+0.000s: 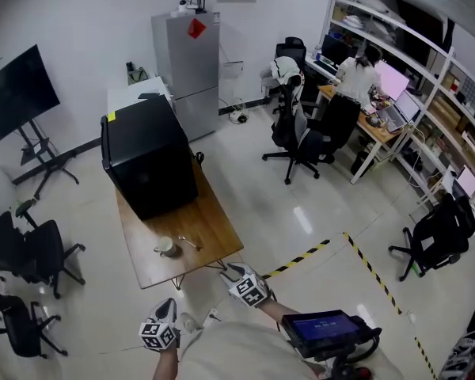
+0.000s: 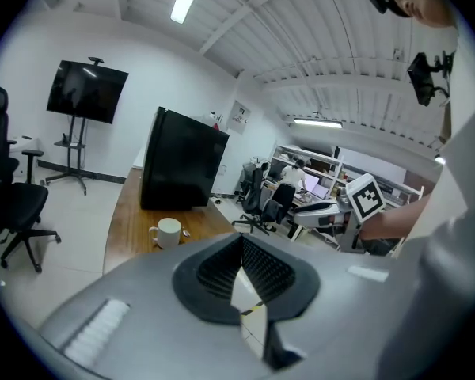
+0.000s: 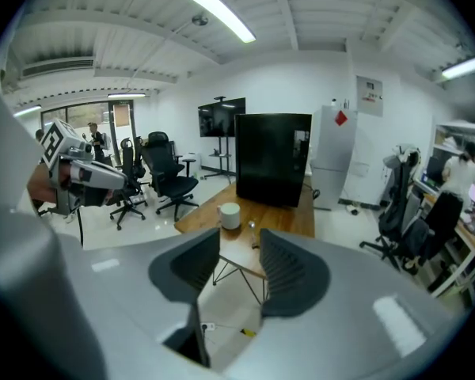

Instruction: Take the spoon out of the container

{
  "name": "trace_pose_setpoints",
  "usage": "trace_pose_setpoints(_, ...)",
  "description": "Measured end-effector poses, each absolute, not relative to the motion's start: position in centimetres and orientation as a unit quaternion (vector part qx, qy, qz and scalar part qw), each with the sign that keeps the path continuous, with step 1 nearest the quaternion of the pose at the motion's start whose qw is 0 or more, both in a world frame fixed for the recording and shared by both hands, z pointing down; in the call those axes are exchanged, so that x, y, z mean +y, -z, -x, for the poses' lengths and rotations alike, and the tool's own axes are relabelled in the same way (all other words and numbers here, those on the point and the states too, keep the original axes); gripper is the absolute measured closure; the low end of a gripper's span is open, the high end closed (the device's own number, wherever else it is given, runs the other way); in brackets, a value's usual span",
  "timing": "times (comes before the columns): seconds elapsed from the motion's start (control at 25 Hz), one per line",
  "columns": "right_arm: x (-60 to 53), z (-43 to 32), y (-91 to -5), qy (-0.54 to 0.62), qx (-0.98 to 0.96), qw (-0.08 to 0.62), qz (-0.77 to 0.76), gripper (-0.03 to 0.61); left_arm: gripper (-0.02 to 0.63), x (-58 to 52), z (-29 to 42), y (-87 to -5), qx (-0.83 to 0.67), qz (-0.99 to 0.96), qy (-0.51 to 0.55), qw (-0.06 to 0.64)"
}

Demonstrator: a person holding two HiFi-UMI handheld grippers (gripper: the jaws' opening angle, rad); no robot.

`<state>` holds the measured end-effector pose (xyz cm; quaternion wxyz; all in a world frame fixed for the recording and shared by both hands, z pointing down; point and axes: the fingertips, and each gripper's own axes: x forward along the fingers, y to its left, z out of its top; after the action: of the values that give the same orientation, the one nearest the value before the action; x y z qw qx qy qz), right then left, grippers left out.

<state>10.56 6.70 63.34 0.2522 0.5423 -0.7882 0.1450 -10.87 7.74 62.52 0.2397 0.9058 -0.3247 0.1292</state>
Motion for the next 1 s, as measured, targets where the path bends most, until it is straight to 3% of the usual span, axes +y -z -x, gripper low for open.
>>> trace_pose_setpoints(0.52,10.1,-5.7,-64.1,-0.118,-0.822,0.257,-0.493,0.445,0.614,16.1,14.7,-61.5,-0.399,-0.880,-0.124,0.226)
trace_pose_setpoints(1.0,11.9,-1.7,-61.0,-0.156,-0.807,0.219,-0.525,0.459,0.614,19.0,15.0,-61.6,-0.376,-0.872,-0.104,0.296)
